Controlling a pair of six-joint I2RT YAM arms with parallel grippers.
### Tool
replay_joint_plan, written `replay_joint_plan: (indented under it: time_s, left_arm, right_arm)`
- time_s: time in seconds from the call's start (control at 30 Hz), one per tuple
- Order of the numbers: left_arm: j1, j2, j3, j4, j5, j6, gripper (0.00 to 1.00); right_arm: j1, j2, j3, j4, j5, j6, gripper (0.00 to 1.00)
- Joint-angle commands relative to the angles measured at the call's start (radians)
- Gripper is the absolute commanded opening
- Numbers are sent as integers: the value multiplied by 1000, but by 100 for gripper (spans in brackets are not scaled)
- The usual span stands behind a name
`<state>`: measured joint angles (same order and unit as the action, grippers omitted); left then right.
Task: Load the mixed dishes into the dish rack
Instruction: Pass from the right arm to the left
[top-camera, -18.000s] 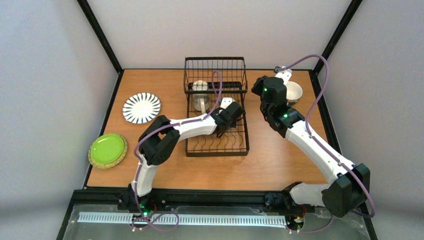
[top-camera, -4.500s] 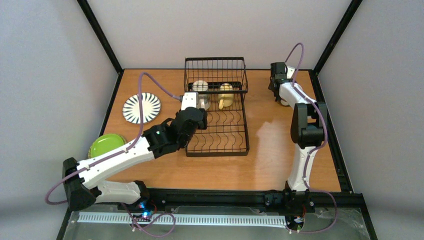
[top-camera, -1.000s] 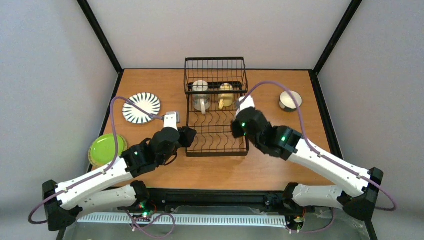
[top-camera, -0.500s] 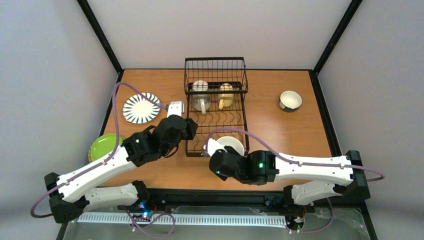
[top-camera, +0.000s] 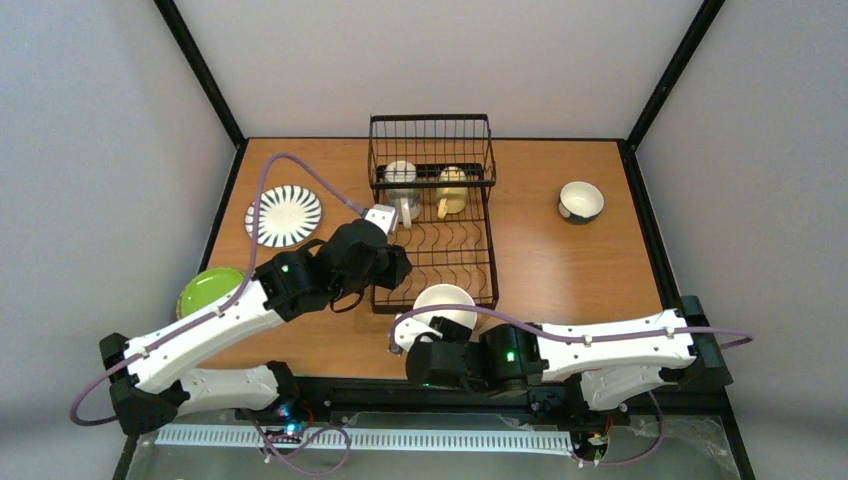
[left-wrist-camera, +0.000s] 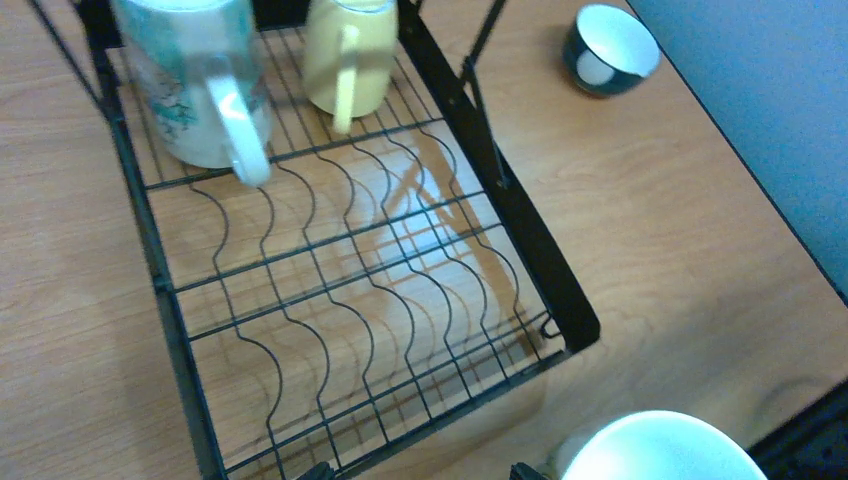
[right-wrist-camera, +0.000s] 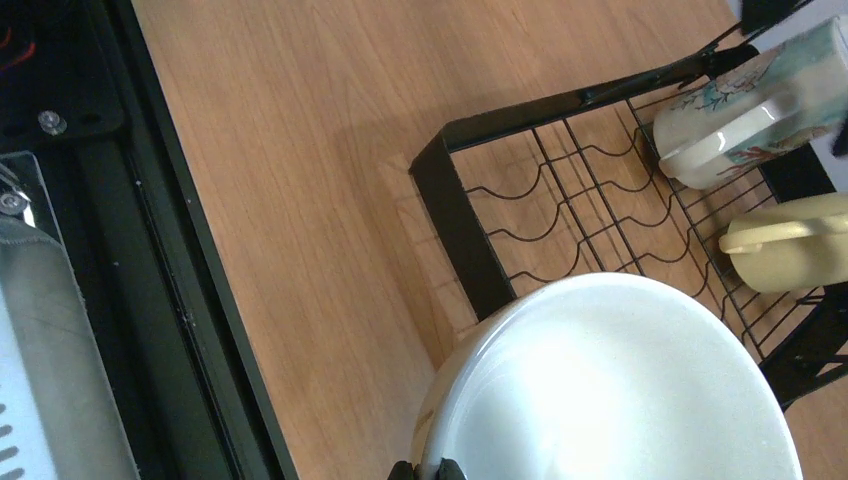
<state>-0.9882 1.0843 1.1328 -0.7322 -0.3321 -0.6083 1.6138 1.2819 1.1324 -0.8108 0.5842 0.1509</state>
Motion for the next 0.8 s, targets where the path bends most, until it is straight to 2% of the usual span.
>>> replay_joint_plan:
  time_s: [0.0, 0.3, 0.77]
  left_arm:
    - [5, 41, 77, -66, 133, 97, 100]
    - [5, 102, 125, -105, 281, 187, 99]
    - [5, 144, 125, -138, 354, 272, 96]
  right_arm:
    - [18, 23, 40, -2, 72, -67, 2]
    - [20, 22, 46, 19, 72, -101, 2]
    - [23, 26, 63, 36, 52, -137, 2]
